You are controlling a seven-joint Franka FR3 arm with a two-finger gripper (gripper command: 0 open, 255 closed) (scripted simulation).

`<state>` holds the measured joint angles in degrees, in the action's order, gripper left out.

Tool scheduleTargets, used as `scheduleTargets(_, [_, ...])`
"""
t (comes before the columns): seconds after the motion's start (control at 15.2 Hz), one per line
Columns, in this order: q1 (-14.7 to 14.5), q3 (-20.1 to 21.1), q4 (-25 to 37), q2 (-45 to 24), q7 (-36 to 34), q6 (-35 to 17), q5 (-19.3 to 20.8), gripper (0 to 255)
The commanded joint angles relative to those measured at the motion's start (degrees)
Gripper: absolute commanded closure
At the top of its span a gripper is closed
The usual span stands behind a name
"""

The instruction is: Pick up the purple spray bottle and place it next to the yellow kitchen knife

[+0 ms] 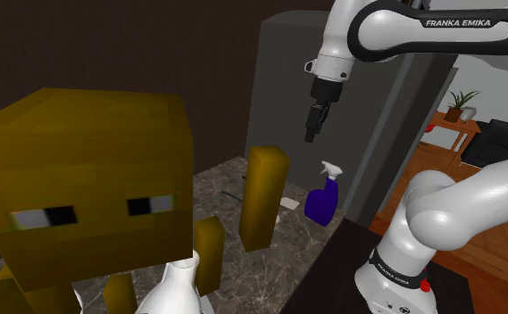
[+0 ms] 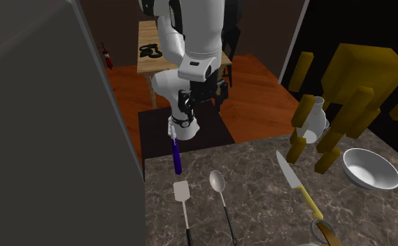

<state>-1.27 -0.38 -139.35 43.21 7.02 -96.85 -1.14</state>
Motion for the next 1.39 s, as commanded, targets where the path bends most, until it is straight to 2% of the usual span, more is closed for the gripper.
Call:
scheduleTargets(0.0, [0.0, 0.0, 0.0, 0.0, 0.0, 0.0, 0.0, 0])
scheduleTargets(0.46, [4.4, -4.9, -13.8, 10.4, 3.5, -4.3, 4.8, 0])
scheduleTargets(0.79, [9.1, -9.5, -22.4, 17.4, 6.7, -6.7, 9.6, 0])
scheduleTargets(1.32, [9.7, -10.5, -27.9, 16.5, 6.7, -13.1, 10.7, 0])
